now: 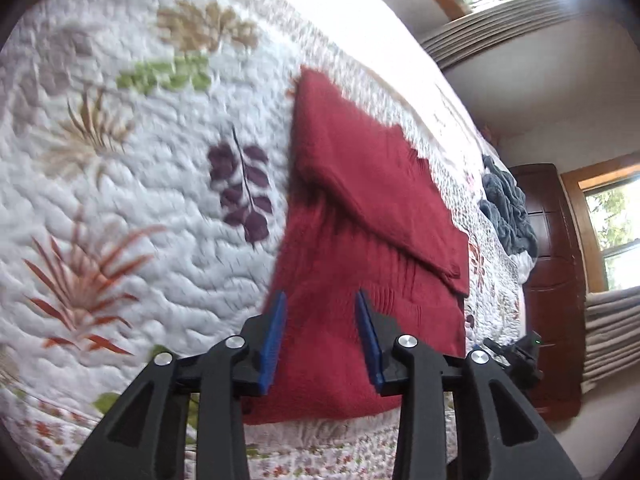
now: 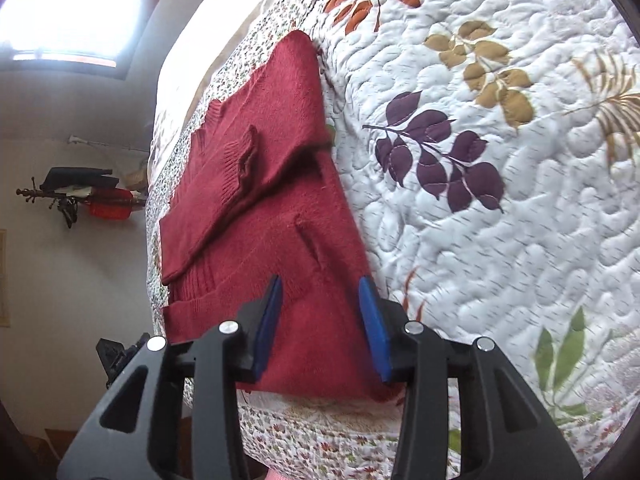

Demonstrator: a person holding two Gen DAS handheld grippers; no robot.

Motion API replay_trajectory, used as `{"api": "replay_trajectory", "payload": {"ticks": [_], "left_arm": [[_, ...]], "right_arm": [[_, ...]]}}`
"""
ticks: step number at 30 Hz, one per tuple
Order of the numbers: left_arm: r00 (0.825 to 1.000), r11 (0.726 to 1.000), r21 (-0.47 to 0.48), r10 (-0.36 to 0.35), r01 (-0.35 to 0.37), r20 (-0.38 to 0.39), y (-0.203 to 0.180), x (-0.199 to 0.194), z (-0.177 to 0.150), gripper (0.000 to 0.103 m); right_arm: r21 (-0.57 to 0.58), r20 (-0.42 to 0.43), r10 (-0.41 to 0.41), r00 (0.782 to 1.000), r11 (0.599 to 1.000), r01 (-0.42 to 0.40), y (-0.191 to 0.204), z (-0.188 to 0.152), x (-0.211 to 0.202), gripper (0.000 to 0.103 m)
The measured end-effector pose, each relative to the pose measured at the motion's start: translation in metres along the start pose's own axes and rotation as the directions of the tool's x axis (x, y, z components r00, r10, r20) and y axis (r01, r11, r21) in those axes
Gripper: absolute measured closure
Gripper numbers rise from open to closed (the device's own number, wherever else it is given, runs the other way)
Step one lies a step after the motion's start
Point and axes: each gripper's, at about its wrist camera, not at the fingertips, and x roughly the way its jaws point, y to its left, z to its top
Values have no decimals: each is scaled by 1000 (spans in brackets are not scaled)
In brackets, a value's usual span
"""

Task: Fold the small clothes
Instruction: 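Lay the hem over the body and open both tools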

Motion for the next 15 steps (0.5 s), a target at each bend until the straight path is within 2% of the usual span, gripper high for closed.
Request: {"api": "replay_trajectory", "payload": {"ticks": [3, 5, 8, 11, 13, 14, 15], "left_arm": [[997, 991, 110, 80, -81, 15, -14, 1, 0, 66], [992, 973, 196, 125, -123, 3, -27, 10, -2, 63], [977, 922, 330, 215, -203, 1, -48, 31, -6, 57], [947, 854, 427, 322, -298, 15, -62, 56, -9, 56], [925, 817, 461, 378, -345, 22, -63, 69, -10, 63], [915, 800, 472, 403, -369, 32, -64, 74, -10, 71], [909, 790, 480, 415, -381, 37, -63, 76, -11, 86]], "right_arm": [[-28, 2, -9, 1000, 1000, 9, 4, -5, -4, 60], [-61, -1, -20, 1000, 998, 20, 11, -9, -3, 57], [-124, -7, -50, 999, 991, 49, 27, -14, 5, 55], [-190, -13, -86, 996, 978, 82, 43, -17, 14, 53], [-246, -16, -122, 992, 963, 114, 53, -19, 21, 50], [-277, -11, -148, 989, 951, 139, 59, -21, 24, 50], [-317, -1, -185, 983, 932, 175, 65, -22, 27, 50]]}}
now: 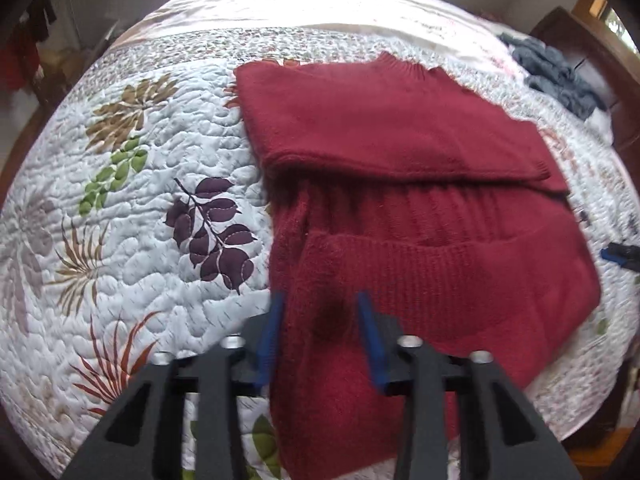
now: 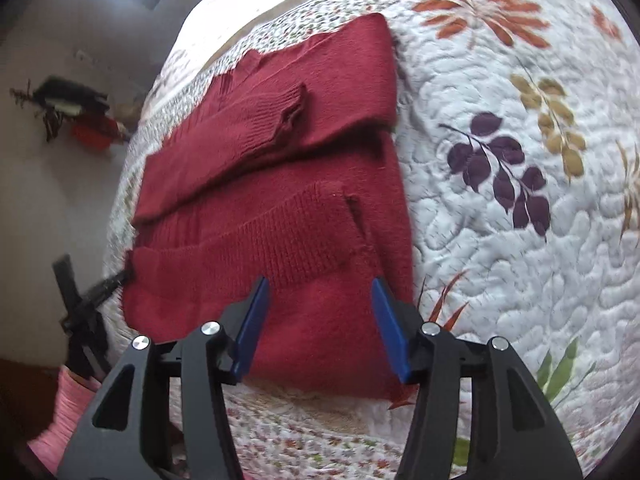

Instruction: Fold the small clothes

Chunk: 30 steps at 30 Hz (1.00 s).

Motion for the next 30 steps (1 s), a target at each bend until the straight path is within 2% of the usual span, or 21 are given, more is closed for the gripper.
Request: {"api": "replay_trajectory", "payload": {"ticks": [1, 3, 4, 5, 8, 14, 15, 18, 19, 20, 21, 22, 23, 30], "left_arm": [[1000, 1000, 4, 12, -12, -1, 1, 1, 0, 91], [1000, 1000, -15, -3, 4, 20, 2, -3, -1, 93], [999, 999, -28, -17, 18, 40, 4, -9, -3, 95], [998, 999, -32, -29, 31, 58, 4, -15, -5, 95], [993, 996, -27, -79, 82, 89, 0, -26, -12, 96], [998, 998, -6, -67, 67, 17, -2, 4, -7, 94], [998, 998, -8, -68, 68, 9, -2, 8, -6, 89], [998, 998, -1, -62, 62, -8, -5, 21, -2, 86], [998, 998, 5, -63, 63, -10, -8, 23, 0, 86], [998, 998, 9, -63, 63, -9, -9, 23, 0, 86], [998, 998, 11, -61, 61, -4, -10, 23, 0, 93], [998, 998, 7, -57, 57, 4, -11, 21, -1, 95], [998, 998, 4, -58, 58, 12, -10, 18, -2, 95], [984, 994, 3, -108, 108, 142, -14, -34, -24, 96]], "right_arm": [[-27, 1, -18, 1000, 999, 18, 5, 0, 2, 50], [-80, 6, -35, 999, 996, 35, 13, 1, 5, 48], [-111, 10, -44, 999, 993, 45, 17, 1, 6, 43], [-137, 15, -62, 998, 989, 64, 21, 2, 9, 38], [-204, 22, -119, 993, 971, 121, 28, 6, 19, 37], [-245, -26, -199, 980, 951, 187, 27, 23, 52, 37], [-240, -36, -211, 977, 951, 197, 24, 26, 58, 37], [-235, -63, -216, 974, 952, 196, 19, 30, 72, 46], [-238, -65, -215, 974, 952, 194, 19, 31, 74, 54], [-243, -60, -209, 976, 952, 189, 20, 30, 73, 69], [-247, -52, -205, 977, 951, 186, 22, 29, 71, 77], [-252, -38, -209, 977, 948, 193, 24, 28, 67, 91], [-253, -29, -192, 981, 951, 179, 26, 25, 61, 97], [-234, 57, -63, 996, 969, 75, 35, -4, 6, 97]]}}
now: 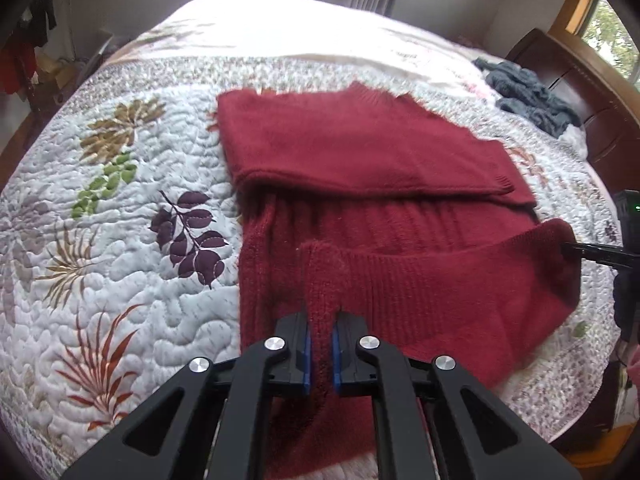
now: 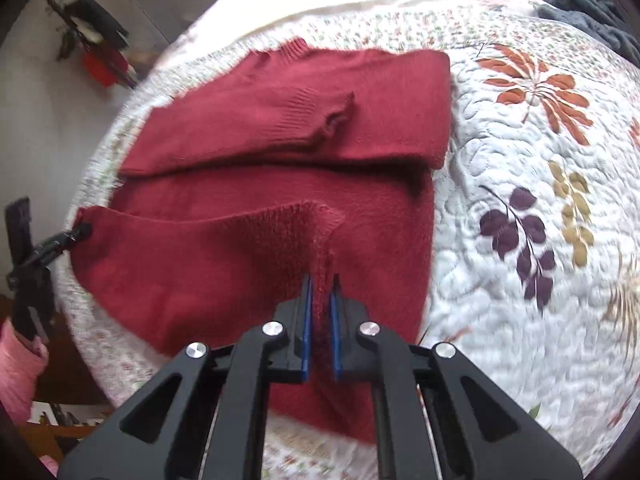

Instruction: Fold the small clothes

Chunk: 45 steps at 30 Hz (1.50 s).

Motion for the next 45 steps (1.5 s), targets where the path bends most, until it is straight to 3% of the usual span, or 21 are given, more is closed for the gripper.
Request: {"api": "replay_trajectory", "payload": {"ticks": [4, 8, 15, 23, 30, 34, 40, 45], "left_arm": [[997, 999, 40, -8, 5, 82, -11, -37, -8, 97], [987, 998, 57, -10, 1, 160, -19, -63, 7, 97], [952, 998, 67, -31, 11, 304, -31, -84, 81, 97], [921, 999, 34, 6, -21, 389, -27, -54, 184, 97], [931, 995, 13, 89, -100, 353, -6, 19, 239, 97], [957, 991, 15, 124, -132, 263, 10, 79, 254, 97], [977, 987, 5, 158, -161, 144, 25, 146, 249, 97], [981, 984, -30, 177, -175, 80, 36, 175, 247, 95]], "right_arm": [[17, 54, 39, 998, 999, -40, 3, -9, -31, 97], [20, 110, 53, 993, 998, -55, 9, 1, -60, 97], [17, 214, 37, 976, 999, -42, 9, 63, -100, 97], [33, 265, -54, 963, 998, 47, -4, 160, -90, 97], [81, 237, -126, 963, 991, 110, -32, 229, -35, 97], [104, 170, -167, 971, 983, 151, -47, 255, 19, 97], [113, 97, -210, 973, 974, 199, -61, 266, 79, 97], [150, 50, -224, 973, 965, 215, -79, 264, 107, 97]]}}
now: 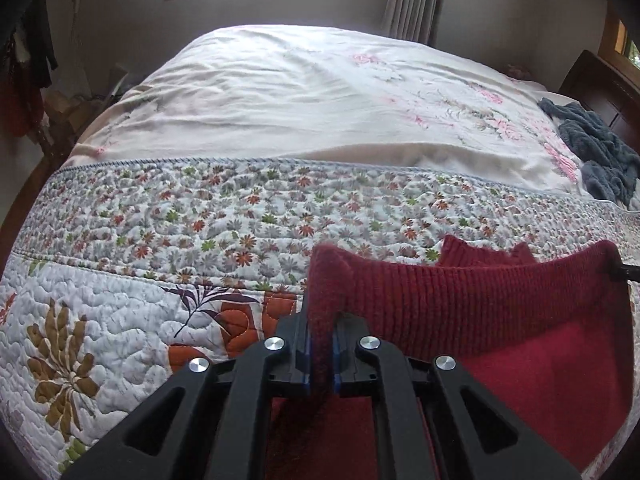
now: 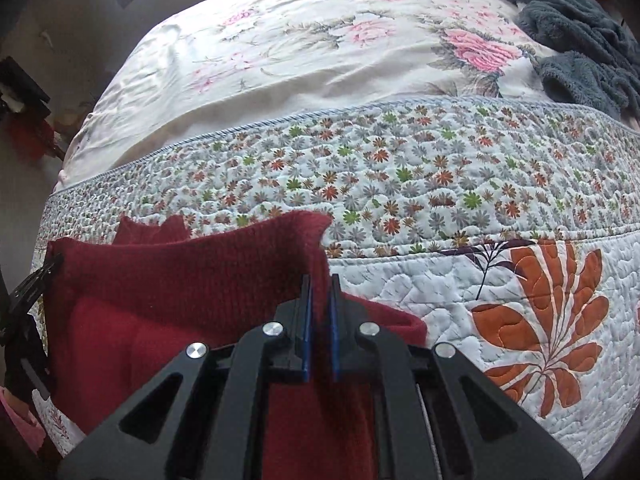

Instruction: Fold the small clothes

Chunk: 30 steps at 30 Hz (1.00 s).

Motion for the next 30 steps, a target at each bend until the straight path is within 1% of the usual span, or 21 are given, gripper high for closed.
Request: {"api": "replay_trajectory", "payload": {"ticks": [1, 2, 3, 5, 7, 8, 9, 10, 12, 13, 15, 16, 19, 22, 24, 25, 26, 27, 28, 29, 30], "left_arm": [[1000, 1000, -8, 0, 0, -13, 2, 4, 1, 94], [999, 1000, -18, 3, -3, -34, 4, 10, 0, 90], [999, 1000, -23, 10, -11, -51, 5, 15, -1, 88], [997, 999, -39, 29, -32, -75, 9, 19, -3, 83], [997, 996, -78, 35, -41, -74, 18, 13, -4, 76], [998, 995, -97, 30, -36, -62, 23, 7, -3, 74], [999, 993, -116, 24, -29, -41, 28, -2, -2, 71], [1000, 990, -137, 25, -26, -11, 34, -15, -3, 68], [999, 989, -146, 16, -11, 32, 40, -39, -4, 68], [999, 990, -143, -1, 8, 48, 40, -51, -6, 67], [998, 993, -119, -17, 24, 58, 34, -76, -19, 64], [997, 993, -102, -48, 54, 56, 29, -89, -29, 60], [994, 993, -50, -103, 105, 29, 11, -114, -59, 58], [986, 985, -35, -168, 168, -8, -7, -123, -87, 55], [979, 979, -53, -201, 199, -37, -17, -123, -107, 55], [977, 978, -51, -207, 204, -46, -22, -121, -113, 55], [978, 978, -46, -204, 201, -55, -25, -120, -118, 54], [978, 980, -41, -196, 194, -67, -28, -117, -123, 54], [977, 980, -40, -196, 193, -86, -32, -113, -128, 54], [975, 979, -40, -201, 198, -99, -32, -110, -131, 54], [971, 979, -38, -206, 202, -119, -33, -106, -134, 54]], "right_arm": [[9, -12, -5, 1000, 1000, 6, -3, -1, 7, 96], [17, -20, -12, 1000, 1000, 12, -5, -2, 11, 90], [27, -28, -24, 999, 999, 25, -7, -3, 15, 88], [46, -42, -48, 998, 998, 50, -12, -5, 18, 75], [51, -27, -39, 999, 998, 40, -17, -9, 10, 75], [54, -18, -37, 999, 998, 38, -19, -11, 5, 72], [72, -3, -24, 1000, 997, 24, -24, -15, -6, 69], [84, 7, 0, 1000, 996, -1, -26, -20, -15, 62], [97, 23, 38, 999, 994, -40, -33, -32, -35, 62], [93, 22, 66, 998, 993, -68, -35, -45, -48, 58], [79, 8, 108, 994, 991, -108, -36, -70, -66, 50], [67, -3, 119, 993, 991, -118, -35, -81, -71, 48], [36, -38, 124, 992, 992, -122, -33, -125, -84, 46], [77, -89, 164, 982, 985, -157, -41, -163, -81, 46], [89, -110, 164, 980, 984, -155, -44, -177, -75, 47], [89, -121, 162, 979, 984, -152, -44, -185, -72, 51], [92, -127, 167, 978, 983, -156, -45, -190, -69, 61], [97, -132, 183, 974, 981, -171, -45, -194, -67, 69], [109, -137, 211, 968, 974, -197, -45, -197, -66, 80], [111, -132, 218, 967, 973, -204, -45, -198, -68, 90], [100, -115, 219, 969, 973, -208, -45, -200, -73, 93]]}}
